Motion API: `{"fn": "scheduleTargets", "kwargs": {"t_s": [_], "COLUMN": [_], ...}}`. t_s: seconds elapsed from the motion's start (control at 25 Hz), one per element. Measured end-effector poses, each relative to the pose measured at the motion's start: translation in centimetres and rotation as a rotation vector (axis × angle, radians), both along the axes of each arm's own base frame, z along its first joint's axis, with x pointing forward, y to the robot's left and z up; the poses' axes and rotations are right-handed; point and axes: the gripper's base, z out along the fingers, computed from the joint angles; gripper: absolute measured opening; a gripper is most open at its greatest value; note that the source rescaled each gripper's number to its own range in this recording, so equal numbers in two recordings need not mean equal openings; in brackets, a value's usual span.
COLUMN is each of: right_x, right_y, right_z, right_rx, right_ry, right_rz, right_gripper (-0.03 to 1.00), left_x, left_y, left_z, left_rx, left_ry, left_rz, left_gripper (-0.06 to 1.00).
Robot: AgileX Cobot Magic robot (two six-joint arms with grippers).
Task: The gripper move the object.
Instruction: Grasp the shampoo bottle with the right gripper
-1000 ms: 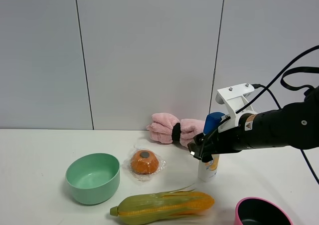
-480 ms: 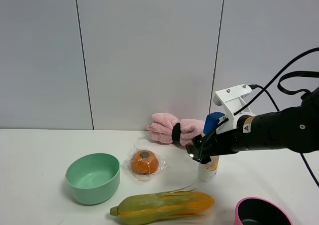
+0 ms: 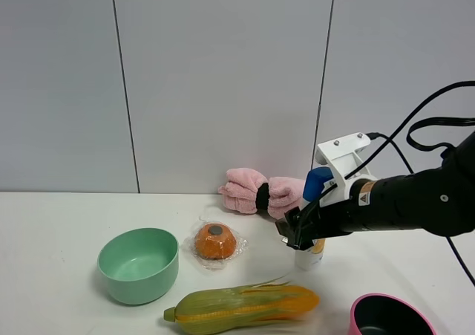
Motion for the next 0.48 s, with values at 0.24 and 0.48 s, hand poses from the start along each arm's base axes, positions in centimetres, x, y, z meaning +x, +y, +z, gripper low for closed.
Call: {"fn": "scheduleTargets", "kwargs": {"t_s": [0.24,0.48], "right_x": [0.1,0.1], "right_y": [0.07,0.07], "right_z": [0.12,0.12], "right_rx": [0.011,0.011], "right_ry": [-0.02,-0.02], "right_rz": [0.002,0.002], "right_gripper": [0.5,0.25], "left_x": [0.0,0.0], "left_y": [0.0,0.0], "left_z": [0.0,0.0], "left_rx": [0.0,0.0], "left_ry": [0.0,0.0], "left_rz": [0.0,0.0], "left_gripper": [1.0,1.0]}}
